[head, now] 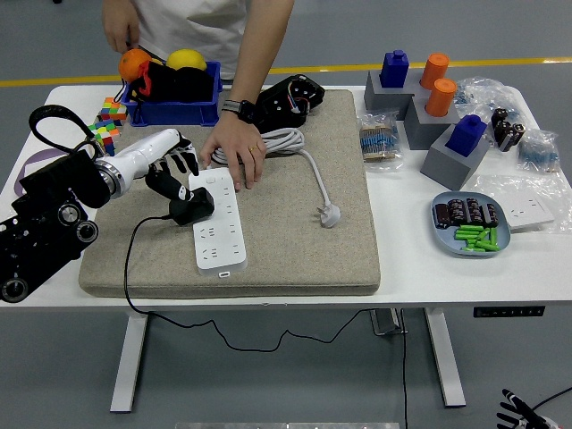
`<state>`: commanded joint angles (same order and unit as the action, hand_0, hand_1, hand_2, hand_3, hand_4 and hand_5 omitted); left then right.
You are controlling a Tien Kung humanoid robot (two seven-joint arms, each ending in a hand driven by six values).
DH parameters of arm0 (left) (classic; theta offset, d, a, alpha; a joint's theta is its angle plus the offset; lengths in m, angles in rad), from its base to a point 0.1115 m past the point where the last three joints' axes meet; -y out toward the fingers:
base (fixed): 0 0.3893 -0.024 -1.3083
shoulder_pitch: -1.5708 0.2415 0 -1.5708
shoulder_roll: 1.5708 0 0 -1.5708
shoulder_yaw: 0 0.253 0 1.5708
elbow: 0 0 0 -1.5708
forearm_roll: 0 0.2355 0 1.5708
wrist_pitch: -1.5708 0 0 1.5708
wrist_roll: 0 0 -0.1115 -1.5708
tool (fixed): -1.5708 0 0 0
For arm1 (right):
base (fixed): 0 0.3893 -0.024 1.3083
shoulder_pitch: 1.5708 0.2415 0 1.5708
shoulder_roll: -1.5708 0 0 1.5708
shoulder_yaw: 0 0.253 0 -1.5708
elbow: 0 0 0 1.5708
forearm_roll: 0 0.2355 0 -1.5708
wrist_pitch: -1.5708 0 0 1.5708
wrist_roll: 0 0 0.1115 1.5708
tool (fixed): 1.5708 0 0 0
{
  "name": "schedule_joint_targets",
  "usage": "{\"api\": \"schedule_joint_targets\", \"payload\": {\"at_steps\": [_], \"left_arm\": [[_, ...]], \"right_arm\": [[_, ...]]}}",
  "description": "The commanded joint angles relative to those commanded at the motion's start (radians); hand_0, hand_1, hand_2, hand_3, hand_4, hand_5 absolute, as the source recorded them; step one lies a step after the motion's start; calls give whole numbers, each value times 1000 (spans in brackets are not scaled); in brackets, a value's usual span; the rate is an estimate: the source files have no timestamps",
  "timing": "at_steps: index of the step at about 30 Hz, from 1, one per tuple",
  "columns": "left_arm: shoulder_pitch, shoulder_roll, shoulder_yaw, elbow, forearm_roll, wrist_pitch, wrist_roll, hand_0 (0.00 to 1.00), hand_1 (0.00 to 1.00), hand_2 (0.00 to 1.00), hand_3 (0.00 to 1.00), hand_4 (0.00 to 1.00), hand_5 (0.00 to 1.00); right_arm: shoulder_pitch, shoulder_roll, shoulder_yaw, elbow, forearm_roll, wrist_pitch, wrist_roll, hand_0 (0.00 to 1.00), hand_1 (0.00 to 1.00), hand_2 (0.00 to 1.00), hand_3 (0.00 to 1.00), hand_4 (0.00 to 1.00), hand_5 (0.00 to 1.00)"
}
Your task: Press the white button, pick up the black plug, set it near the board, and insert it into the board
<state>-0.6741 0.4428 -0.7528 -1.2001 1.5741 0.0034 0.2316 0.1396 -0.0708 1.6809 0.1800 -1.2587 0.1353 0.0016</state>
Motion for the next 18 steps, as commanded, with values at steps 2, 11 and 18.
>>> {"api": "schedule_joint_targets", "payload": {"at_steps": [2,11,18], "left_arm": [[5,-5,-3,7,13,20,-17,295,436,404,544,784,2],[7,-18,29,44,60,14,-7,237,308,299,562,611,2],[2,-29,42,67,74,42,-34,202,280,297,558,676,2]], "right_arm": [[0,0,0,0,0,-1,0,805,706,689,654,761,578],[1,-1,-4,0,3,-1,1,805,706,689,653,762,578],[0,0,-5,0,4,-1,0,805,706,689,653,761,576]]}}
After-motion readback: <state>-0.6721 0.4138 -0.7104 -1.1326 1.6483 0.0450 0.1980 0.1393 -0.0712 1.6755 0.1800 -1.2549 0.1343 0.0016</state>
